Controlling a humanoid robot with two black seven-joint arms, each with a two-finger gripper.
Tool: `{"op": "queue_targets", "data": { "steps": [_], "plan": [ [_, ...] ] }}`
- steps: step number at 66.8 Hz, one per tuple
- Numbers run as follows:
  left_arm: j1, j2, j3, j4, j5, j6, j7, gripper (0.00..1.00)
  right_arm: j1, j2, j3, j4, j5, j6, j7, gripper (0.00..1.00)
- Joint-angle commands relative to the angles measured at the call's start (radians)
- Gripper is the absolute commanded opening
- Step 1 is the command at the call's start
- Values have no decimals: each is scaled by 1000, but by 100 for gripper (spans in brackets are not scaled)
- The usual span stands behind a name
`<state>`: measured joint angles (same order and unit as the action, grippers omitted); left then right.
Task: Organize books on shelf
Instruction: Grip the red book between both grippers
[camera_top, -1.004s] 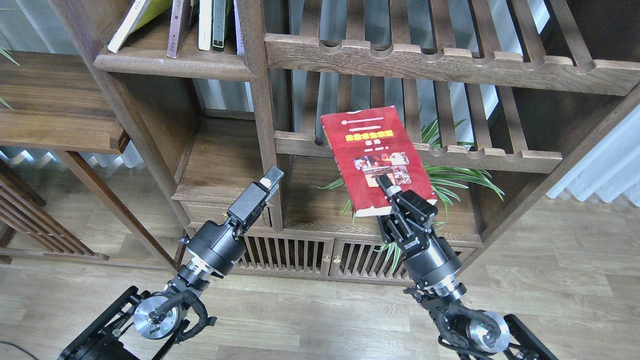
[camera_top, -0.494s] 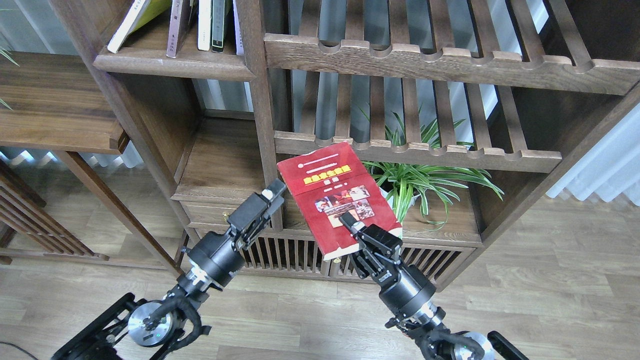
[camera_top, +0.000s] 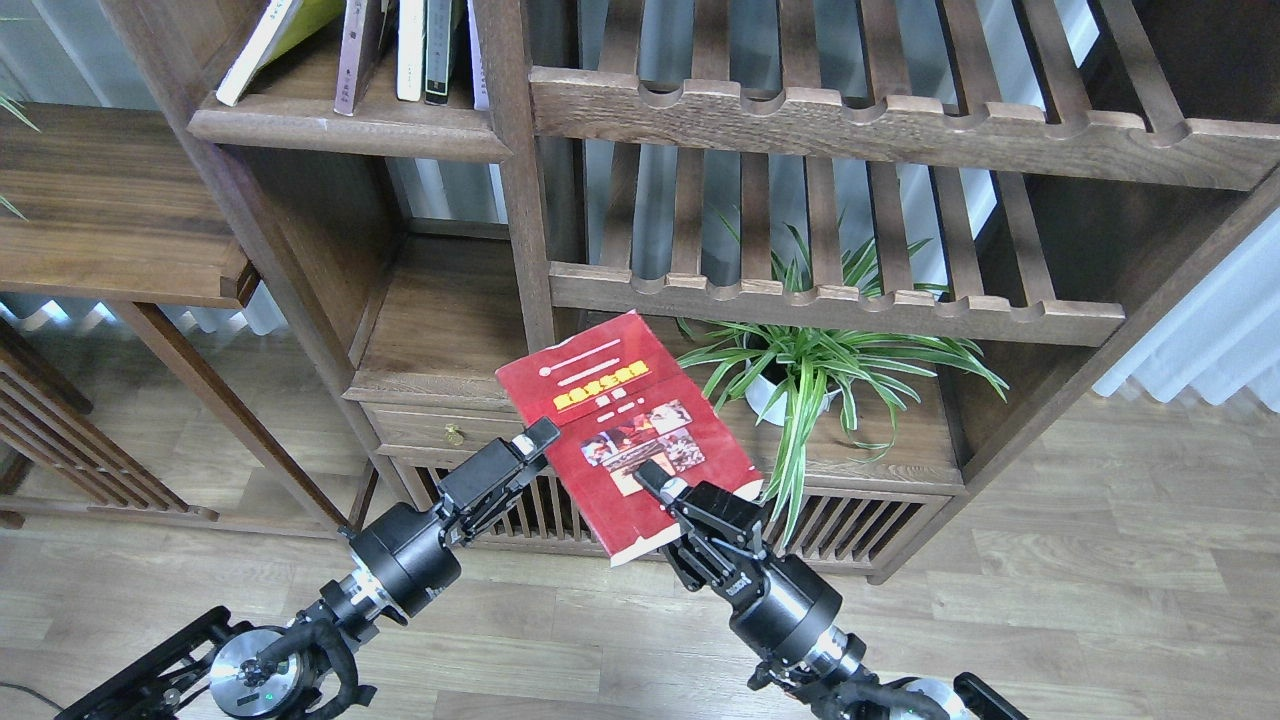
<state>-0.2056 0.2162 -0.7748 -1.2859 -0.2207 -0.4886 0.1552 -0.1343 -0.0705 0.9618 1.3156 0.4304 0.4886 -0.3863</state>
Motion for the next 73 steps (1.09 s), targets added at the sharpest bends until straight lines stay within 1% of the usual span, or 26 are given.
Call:
{"op": "queue_targets", "data": {
  "steps": [1,19,23,26,27,31,49,52,56,59,70,73],
  "plan": [
    [-1,-3,8,0,0,0,1,68,-2,17,-3,-16,-25,0,0,8],
    [0,2,20,0,0,0,0,68,-1,43,-23,-27,-42,0,-2,8],
    [2,2,38,2,0,0,0,63,-2,46,-23,-35,-47,0,-2,10],
    [2,2,55,4,0,0,0,56,-4,47,-21,-39,-48,0,-2,10],
    [3,5,72,7,0,0,0,42,-8,49,-21,-39,-48,0,-2,11],
    [5,5,85,13,0,0,0,33,-15,58,-23,-39,-52,0,-3,11],
    [-14,-1,92,17,0,0,-2,20,-18,70,-28,-38,-87,0,-11,9],
    [-15,-1,89,17,0,0,-2,17,-19,70,-31,-38,-88,0,-11,9],
    [-15,-3,86,17,-2,0,-3,9,-19,70,-34,-38,-88,0,-11,9],
    [-17,-4,85,17,-2,0,-3,6,-19,70,-34,-38,-88,0,-11,9],
    [-15,-3,88,19,-2,0,0,3,-19,70,-34,-39,-91,0,-11,11],
    [-15,-1,88,19,0,0,0,2,-19,70,-28,-41,-93,0,-11,14]
  ]
}}
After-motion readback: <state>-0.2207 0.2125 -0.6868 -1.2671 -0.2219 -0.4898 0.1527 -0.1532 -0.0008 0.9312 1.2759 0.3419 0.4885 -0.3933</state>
